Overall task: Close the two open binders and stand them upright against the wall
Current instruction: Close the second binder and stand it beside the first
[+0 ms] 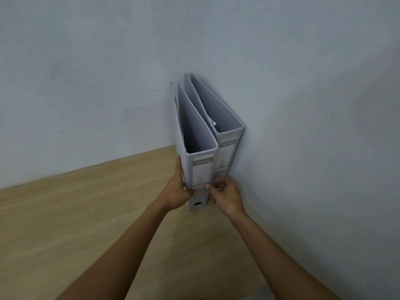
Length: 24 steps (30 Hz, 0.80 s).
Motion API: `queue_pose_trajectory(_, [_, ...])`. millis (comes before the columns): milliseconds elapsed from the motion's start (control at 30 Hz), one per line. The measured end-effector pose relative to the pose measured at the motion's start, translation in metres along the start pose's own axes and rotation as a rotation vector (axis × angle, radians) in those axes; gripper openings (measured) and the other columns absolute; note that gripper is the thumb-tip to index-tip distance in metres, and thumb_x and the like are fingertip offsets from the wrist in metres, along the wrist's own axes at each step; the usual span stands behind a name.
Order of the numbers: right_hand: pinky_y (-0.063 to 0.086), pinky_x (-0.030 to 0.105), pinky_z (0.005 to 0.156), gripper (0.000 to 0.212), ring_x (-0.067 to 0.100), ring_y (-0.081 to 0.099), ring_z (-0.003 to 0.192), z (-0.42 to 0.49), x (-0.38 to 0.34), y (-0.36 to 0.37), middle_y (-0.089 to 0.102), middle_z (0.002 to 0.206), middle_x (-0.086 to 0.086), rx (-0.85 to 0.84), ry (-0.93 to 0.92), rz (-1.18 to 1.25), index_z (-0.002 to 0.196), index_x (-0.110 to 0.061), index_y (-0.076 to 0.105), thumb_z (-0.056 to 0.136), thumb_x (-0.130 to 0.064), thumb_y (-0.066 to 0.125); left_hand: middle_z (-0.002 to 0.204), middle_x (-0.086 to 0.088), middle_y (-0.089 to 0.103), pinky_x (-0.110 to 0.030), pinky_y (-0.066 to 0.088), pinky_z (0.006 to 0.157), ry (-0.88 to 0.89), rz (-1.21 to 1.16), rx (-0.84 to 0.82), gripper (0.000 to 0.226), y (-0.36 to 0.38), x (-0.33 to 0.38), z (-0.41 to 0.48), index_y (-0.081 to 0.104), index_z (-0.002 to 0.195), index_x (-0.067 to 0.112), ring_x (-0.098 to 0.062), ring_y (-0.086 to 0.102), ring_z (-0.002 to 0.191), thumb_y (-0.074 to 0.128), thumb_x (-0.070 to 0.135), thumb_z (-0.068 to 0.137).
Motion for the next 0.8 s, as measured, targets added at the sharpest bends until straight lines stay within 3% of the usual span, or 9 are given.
queue_pose_trajectory(133, [0.064, 0.045, 0.080, 0.021, 0.015, 0.076, 0.077, 0.010, -0.003, 0.012, 0.076, 0.085, 0.002, -0.063, 0.047, -0.041, 0.083, -0.021, 0.069, 0.096, -0.036, 0.062, 0.156, -0.010, 0.040, -0.041, 0.043, 0.111, -0.011, -0.014, 0.023, 0.120, -0.001, 0.006, 0.015, -0.019, 0.158, 0.024, -0.029, 0.040, 0.143, 0.073, 0.001, 0.083])
queue_pose_trajectory(300, [0.055, 0.020, 0.060, 0.030, 0.004, 0.071, 0.065, 0.021, -0.008, 0.018, 0.076, 0.089, 0.001, -0.098, 0.040, -0.035, 0.097, -0.012, 0.074, 0.102, -0.034, 0.054, 0.156, -0.008, 0.041, -0.037, 0.042, 0.108, -0.021, -0.039, 0.028, 0.121, -0.005, 0.008, 0.027, -0.015, 0.159, 0.025, -0.026, 0.041, 0.143, 0.077, 0.009, 0.082])
queue_pose_trajectory(400, [0.049, 0.012, 0.054, 0.025, 0.004, 0.069, 0.064, 0.027, -0.010, 0.022, 0.074, 0.089, -0.002, -0.110, 0.030, -0.001, 0.094, -0.016, 0.072, 0.102, -0.031, 0.054, 0.156, -0.007, 0.040, -0.030, 0.041, 0.104, -0.015, -0.044, 0.016, 0.120, -0.007, 0.005, 0.034, -0.016, 0.159, 0.026, -0.024, 0.040, 0.143, 0.076, 0.010, 0.083])
queue_pose_trajectory(500, [0.051, 0.014, 0.057, 0.025, 0.006, 0.071, 0.068, 0.030, -0.009, 0.024, 0.075, 0.093, -0.002, -0.126, 0.028, 0.009, 0.087, -0.021, 0.070, 0.102, -0.033, 0.054, 0.157, -0.007, 0.040, -0.031, 0.041, 0.107, -0.005, -0.028, -0.010, 0.121, -0.007, 0.005, 0.037, -0.019, 0.158, 0.026, -0.024, 0.041, 0.143, 0.076, 0.013, 0.084])
queue_pose_trajectory(667, [0.058, 0.029, 0.069, 0.026, 0.006, 0.074, 0.070, 0.032, -0.005, 0.023, 0.077, 0.095, -0.003, -0.115, 0.031, 0.004, 0.086, -0.023, 0.070, 0.101, -0.038, 0.055, 0.159, -0.008, 0.037, -0.040, 0.041, 0.113, -0.011, -0.018, 0.005, 0.118, -0.008, 0.004, 0.037, -0.015, 0.159, 0.024, -0.027, 0.041, 0.144, 0.076, 0.012, 0.084])
queue_pose_trajectory(800, [0.057, 0.024, 0.068, 0.020, 0.009, 0.074, 0.076, 0.028, -0.007, 0.026, 0.074, 0.105, -0.002, -0.134, 0.046, -0.014, 0.095, -0.021, 0.071, 0.101, -0.032, 0.055, 0.166, -0.007, 0.025, -0.046, 0.039, 0.115, -0.032, 0.036, -0.007, 0.112, -0.010, -0.004, 0.028, -0.011, 0.160, 0.023, -0.031, 0.036, 0.148, 0.072, 0.009, 0.087])
Point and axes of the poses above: each hand's wrist, its own z-axis towards the middle knuckle, its own y-axis out of the palm, x = y × z, the point moved 9 cm from there along z, towards the middle knuckle
